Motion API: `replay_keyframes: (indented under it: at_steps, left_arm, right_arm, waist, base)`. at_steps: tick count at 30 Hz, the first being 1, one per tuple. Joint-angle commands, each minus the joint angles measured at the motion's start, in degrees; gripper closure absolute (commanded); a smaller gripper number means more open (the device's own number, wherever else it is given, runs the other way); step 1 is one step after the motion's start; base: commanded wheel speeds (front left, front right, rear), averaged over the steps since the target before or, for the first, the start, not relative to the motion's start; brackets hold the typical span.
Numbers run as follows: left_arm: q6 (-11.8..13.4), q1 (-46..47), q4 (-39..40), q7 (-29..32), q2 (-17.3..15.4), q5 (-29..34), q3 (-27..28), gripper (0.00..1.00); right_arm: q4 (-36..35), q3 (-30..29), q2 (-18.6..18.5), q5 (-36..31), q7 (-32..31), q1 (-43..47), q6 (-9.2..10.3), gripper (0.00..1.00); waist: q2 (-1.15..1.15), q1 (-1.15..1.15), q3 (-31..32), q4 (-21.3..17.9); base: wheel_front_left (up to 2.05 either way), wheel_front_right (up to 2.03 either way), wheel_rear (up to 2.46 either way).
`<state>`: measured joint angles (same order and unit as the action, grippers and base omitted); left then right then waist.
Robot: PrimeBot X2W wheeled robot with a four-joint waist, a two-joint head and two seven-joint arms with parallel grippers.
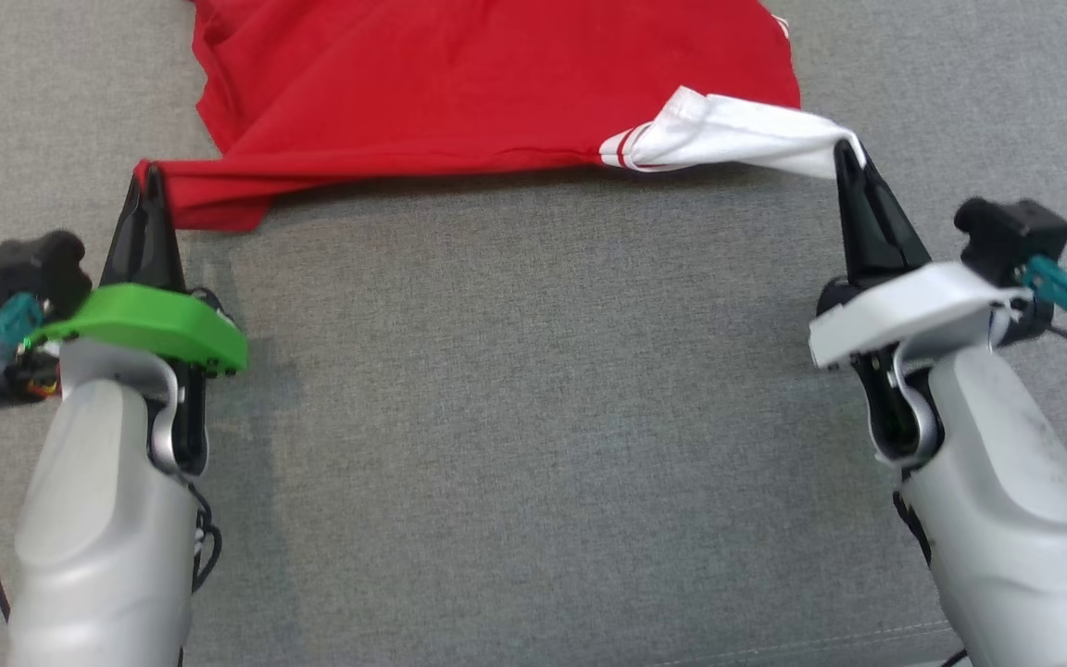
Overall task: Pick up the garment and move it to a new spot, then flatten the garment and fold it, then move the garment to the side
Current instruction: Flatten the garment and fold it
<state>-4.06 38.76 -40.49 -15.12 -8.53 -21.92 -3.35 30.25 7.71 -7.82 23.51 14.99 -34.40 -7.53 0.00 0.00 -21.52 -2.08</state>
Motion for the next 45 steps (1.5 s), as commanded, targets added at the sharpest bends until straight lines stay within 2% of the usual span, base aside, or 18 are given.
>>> replay_keyframes:
  at_steps: [1, 9, 13, 17, 21, 26, 34, 41, 45]
  left_arm:
    - [-0.2, -3.9, 3.2, 0.0, 0.2, 1.1, 1.9, 1.0]
    - [-0.9, -20.8, 20.7, 0.0, 1.8, 7.9, 6.3, 1.0]
    - [-0.1, -28.1, 26.7, 0.0, 2.3, 9.3, 7.6, 1.0]
    - [1.1, -35.2, 31.7, 0.5, 2.7, 9.3, 8.4, 1.0]
    - [2.2, -40.8, 37.5, 3.8, 2.8, 9.0, 8.5, 1.0]
    - [2.5, -43.9, 42.3, 7.4, 2.7, 8.3, 8.2, 1.0]
    - [1.2, -40.1, 41.1, 12.4, 1.2, 7.1, 6.7, 1.0]
    - [-0.8, -32.5, 35.5, 18.0, -1.0, 6.8, 3.5, 1.0]
    - [-1.5, -28.5, 31.9, 17.7, -1.9, 6.6, 2.3, 1.0]
  right_arm:
    - [-3.4, -0.9, -0.5, -0.6, 0.3, 4.2, 0.08, 1.0]
    - [-21.2, -4.3, -1.2, -3.2, 0.3, 24.5, 0.08, 1.0]
    - [-28.0, -5.5, -0.3, -4.4, 0.3, 33.2, 0.09, 1.0]
    - [-33.4, -5.6, 0.5, -5.1, -0.4, 39.7, 0.09, 1.0]
    - [-38.5, -6.4, 0.9, -5.9, -2.4, 45.1, 0.09, 1.0]
    - [-42.7, -7.3, 0.3, -6.7, -4.9, 48.1, 0.09, 1.0]
    - [-41.4, -6.9, -2.7, -6.5, -7.5, 43.2, 0.09, 1.0]
    - [-31.5, -2.2, -7.8, -5.3, -7.4, 31.2, 0.08, 1.0]
    - [-24.9, 1.1, -10.7, -4.7, -5.9, 24.5, 0.08, 1.0]
  waist:
    - [0.0, 0.0, 1.6, -0.2]
    - [0.0, 0.0, 6.9, 0.3]
    - [0.0, 0.0, 9.6, 0.1]
    - [0.0, 0.0, 11.6, -0.5]
    - [0.0, 0.0, 12.6, -0.5]
    - [0.0, 0.0, 12.2, -0.1]
    - [0.0, 0.0, 8.5, 0.7]
    - [0.0, 0.0, 1.9, 2.0]
    - [0.0, 0.0, 0.0, 2.7]
  base:
    - [0.0, 0.0, 0.0]
    - [0.0, 0.0, 0.0]
    - [0.0, 0.0, 0.0]
    - [0.0, 0.0, 0.0]
    - [0.0, 0.0, 0.0]
    - [0.0, 0.0, 0.0]
    - [0.0, 0.0, 0.0]
    - [0.0, 0.0, 0.0]
    - [0.0, 0.0, 0.0]
